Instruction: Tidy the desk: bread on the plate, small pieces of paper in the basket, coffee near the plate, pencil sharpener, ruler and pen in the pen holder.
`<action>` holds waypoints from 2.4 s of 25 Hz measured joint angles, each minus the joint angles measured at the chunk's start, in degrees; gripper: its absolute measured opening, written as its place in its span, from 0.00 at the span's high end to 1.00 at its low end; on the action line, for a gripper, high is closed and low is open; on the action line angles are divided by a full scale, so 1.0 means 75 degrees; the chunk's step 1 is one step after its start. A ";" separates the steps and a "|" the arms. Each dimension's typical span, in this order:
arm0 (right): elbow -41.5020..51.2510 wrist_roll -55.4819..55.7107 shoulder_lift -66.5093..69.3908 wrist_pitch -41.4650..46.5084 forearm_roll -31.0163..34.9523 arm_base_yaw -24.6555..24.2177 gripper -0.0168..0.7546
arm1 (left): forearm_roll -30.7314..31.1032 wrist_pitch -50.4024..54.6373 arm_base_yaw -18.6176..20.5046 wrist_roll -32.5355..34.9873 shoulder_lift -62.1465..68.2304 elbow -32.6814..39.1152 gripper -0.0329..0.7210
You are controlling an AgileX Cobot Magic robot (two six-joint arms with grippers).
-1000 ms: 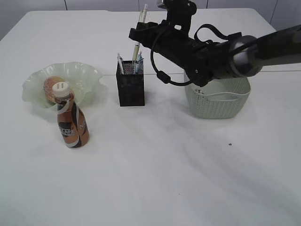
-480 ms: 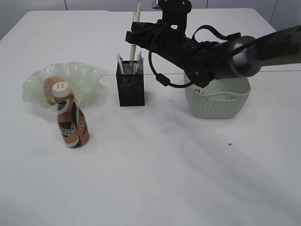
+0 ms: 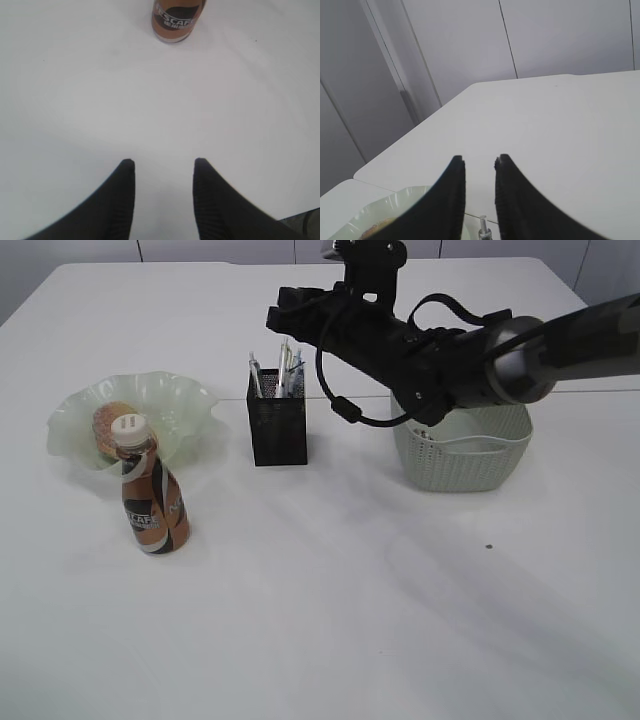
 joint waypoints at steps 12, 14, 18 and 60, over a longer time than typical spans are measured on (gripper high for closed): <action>0.0000 0.0027 -0.0120 0.0925 -0.0014 0.0000 0.76 | 0.0000 0.0000 0.0000 0.0000 0.0000 0.0000 0.57; 0.0000 0.0027 -0.0332 0.1774 -0.0197 0.0000 0.75 | 0.0000 0.0000 0.0000 0.0000 0.0000 0.0000 0.57; 0.0000 0.0101 -0.0906 0.3131 -0.1273 -0.0010 0.75 | 0.0000 0.0000 0.0000 0.0000 0.0000 0.0000 0.57; 0.1069 -0.3700 -0.3648 1.1859 0.1593 -0.2013 0.75 | 0.0043 0.0203 0.0000 -0.0376 -0.0341 0.0000 0.52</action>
